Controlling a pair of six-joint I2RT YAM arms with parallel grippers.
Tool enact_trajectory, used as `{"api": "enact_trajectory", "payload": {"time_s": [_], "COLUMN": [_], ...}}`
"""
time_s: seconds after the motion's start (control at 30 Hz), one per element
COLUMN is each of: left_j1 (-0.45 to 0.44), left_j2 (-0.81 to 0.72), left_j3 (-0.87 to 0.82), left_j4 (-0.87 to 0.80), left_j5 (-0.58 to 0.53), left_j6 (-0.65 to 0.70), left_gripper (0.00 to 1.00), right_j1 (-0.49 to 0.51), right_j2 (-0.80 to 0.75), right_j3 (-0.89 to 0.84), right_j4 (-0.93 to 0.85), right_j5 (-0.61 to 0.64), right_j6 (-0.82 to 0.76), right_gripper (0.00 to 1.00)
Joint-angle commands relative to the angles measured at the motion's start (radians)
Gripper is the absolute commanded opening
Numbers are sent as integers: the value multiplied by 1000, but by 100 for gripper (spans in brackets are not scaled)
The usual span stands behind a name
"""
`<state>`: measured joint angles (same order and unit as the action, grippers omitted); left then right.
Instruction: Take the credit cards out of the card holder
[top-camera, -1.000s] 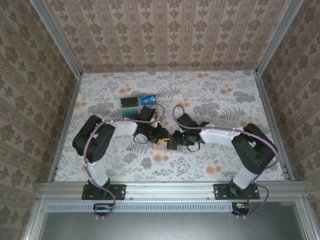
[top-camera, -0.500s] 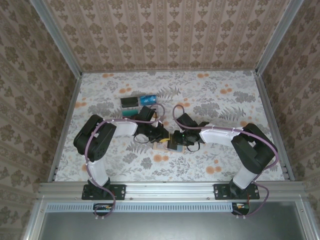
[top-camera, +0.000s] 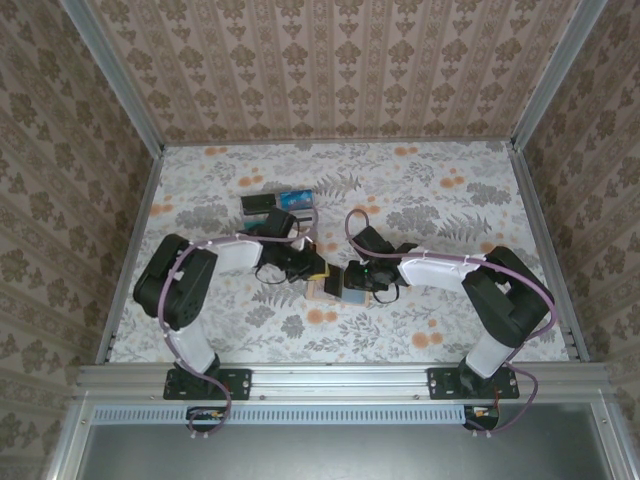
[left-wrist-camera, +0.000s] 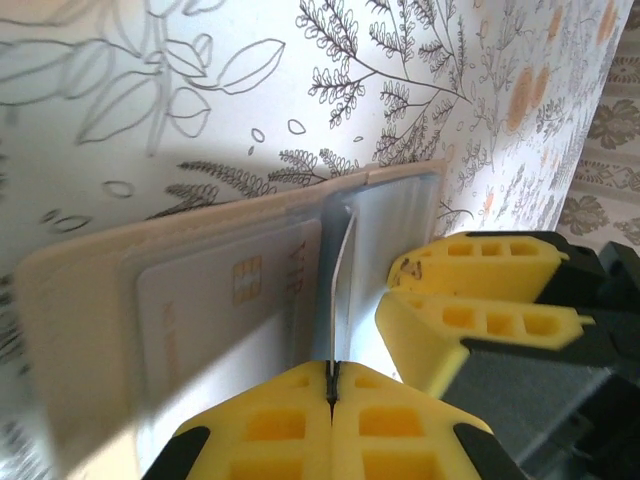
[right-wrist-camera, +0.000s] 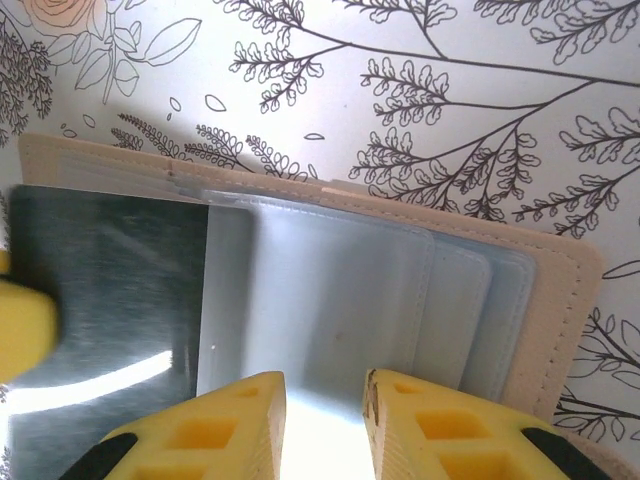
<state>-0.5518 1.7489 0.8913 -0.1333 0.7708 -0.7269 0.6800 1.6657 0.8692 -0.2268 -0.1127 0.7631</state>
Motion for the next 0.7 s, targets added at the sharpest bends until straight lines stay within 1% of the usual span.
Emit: {"api": "enact_trajectory", "payload": {"time_s": [0.0, 0.1, 0.2, 0.23, 0.3, 0.37, 0.47, 0.53, 0.6, 0.67], "left_j1": [36, 67, 89, 119, 140, 156, 175, 188, 197, 204], "left_j2": [-74, -146, -230, -254, -294, -328, -355, -367, -373, -372], "left_j3": [1, 43, 80, 90, 106, 122, 135, 128, 117, 111], "left_j4": [-144, -272, -354, -370, -387, -381, -316, -231, -132, -48], "left_j5": [-5, -36, -67, -70, -65, -42, 25, 85, 140, 188], "left_j6": [133, 250, 351, 370, 392, 403, 363, 292, 209, 120], "left_gripper": [3, 3, 2, 1, 0, 0, 0, 0, 0, 0], "right_j1": [1, 1, -3, -7, -25, -61, -134, -169, -182, -183], "right_j2": [13, -27, -89, -114, -155, -186, -195, -187, -171, -147], "right_j3": [7, 6, 17, 19, 19, 15, -7, -7, 24, 68], "right_j4": [-77, -29, 22, 48, 111, 193, 383, 504, 565, 593], "right_j5": [39, 8, -24, -47, -106, -212, -409, -495, -551, -592], "right_j6": [6, -12, -38, -50, -66, -78, -15, 53, 96, 132], "right_gripper": [31, 33, 40, 43, 49, 56, 64, 69, 73, 74]}}
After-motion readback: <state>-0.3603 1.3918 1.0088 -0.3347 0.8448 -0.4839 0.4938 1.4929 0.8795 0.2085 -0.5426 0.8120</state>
